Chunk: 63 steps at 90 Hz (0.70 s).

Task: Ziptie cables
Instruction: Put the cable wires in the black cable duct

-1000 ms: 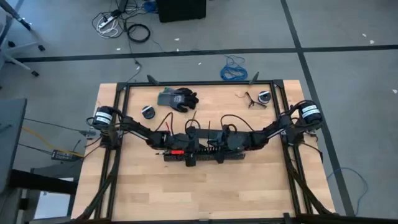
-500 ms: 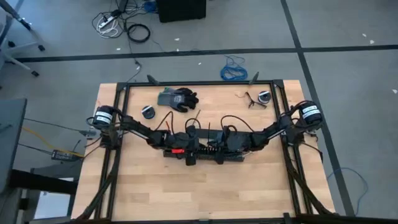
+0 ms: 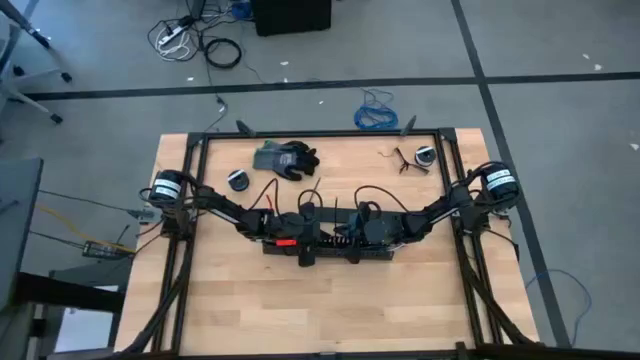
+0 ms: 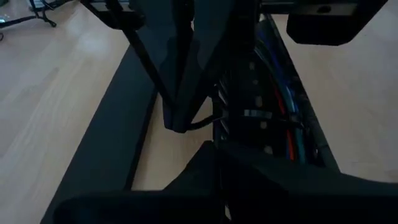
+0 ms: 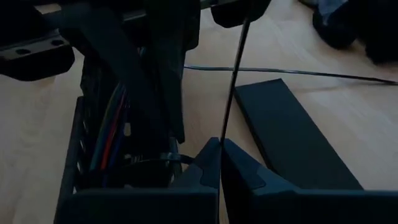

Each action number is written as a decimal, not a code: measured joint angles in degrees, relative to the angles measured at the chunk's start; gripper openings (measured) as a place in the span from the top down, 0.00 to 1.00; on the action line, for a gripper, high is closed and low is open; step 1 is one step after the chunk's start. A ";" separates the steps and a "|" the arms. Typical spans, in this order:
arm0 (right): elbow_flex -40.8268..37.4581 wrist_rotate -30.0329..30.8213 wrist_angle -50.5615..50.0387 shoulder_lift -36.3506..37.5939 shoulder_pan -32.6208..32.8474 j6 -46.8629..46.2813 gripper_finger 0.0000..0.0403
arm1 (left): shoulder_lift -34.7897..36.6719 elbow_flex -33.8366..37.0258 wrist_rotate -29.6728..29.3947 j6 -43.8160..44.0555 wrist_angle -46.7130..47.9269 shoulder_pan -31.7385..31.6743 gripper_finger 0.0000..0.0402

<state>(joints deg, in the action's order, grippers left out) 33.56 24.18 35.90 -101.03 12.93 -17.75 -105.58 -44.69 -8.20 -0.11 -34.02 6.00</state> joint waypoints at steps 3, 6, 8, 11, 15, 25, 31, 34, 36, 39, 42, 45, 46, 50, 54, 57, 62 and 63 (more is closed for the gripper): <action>0.00 -0.18 0.00 0.00 0.00 0.08 1.00 | 0.00 0.00 0.00 0.16 0.00 0.00 1.00; 0.00 -0.58 0.00 0.00 0.00 0.08 1.00 | 0.00 0.00 0.02 0.29 0.00 0.00 1.00; -0.01 -0.90 -0.01 0.00 0.00 0.04 1.00 | 0.00 0.00 0.02 0.29 0.00 0.00 1.00; -0.02 -1.29 -0.05 0.00 0.00 -0.04 1.00 | 0.00 0.00 0.09 0.31 0.00 0.00 1.00; -0.02 -1.50 -0.09 0.00 0.11 -0.16 1.00 | 0.00 0.00 0.15 0.29 -0.06 0.00 1.00; -0.02 -1.79 -0.13 0.00 0.22 -0.60 1.00 | 0.00 0.00 0.15 0.21 -0.13 0.00 1.00; -0.02 -1.96 -0.07 -0.02 0.22 -0.64 1.00 | 0.00 0.00 0.15 0.21 -0.11 0.00 1.00; -0.02 -2.02 -0.01 -0.02 0.22 -0.66 1.00 | 0.00 0.00 0.15 0.21 -0.09 0.00 1.00; -0.04 -2.10 0.07 -0.02 0.22 -0.75 1.00 | 0.00 0.00 0.15 0.21 -0.07 0.00 1.00; -0.02 -2.18 0.20 -0.02 0.22 -1.03 1.00 | 0.00 0.00 0.13 0.11 -0.07 0.00 1.00; 0.01 -2.30 0.20 -0.02 0.22 -1.08 1.00 | 0.00 0.00 0.13 -0.10 -0.04 0.00 1.00; 0.09 -2.33 0.20 -0.02 0.22 -1.08 1.00 | 0.00 0.00 0.11 -0.48 -0.04 0.00 1.00; 0.09 -2.33 0.21 -0.02 0.22 -1.08 1.00 | 0.00 0.00 0.10 -0.61 -0.04 0.00 1.00; 0.09 -2.37 0.18 -0.02 0.22 -1.08 1.00 | 0.00 0.00 0.03 -0.78 -0.04 0.00 1.00; 0.09 -2.38 0.20 -0.02 0.22 -1.10 1.00 | 0.00 0.00 -0.05 -0.80 -0.04 0.00 1.00; 0.09 -2.43 0.20 -0.02 0.22 -1.10 1.00 | 0.00 0.00 -0.07 -0.80 -0.04 0.00 1.00; 0.09 -2.59 0.20 -0.04 0.22 -1.12 1.00 | 0.00 0.00 -0.07 -0.80 -0.04 0.00 1.00; 0.09 -2.62 0.20 -0.04 0.22 -1.12 1.00 | 0.00 0.00 -0.07 -0.78 -0.04 0.00 1.00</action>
<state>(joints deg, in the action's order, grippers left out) 33.65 21.56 36.10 -101.08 13.15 -18.87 -105.58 -44.69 -8.27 -0.89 -34.06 6.00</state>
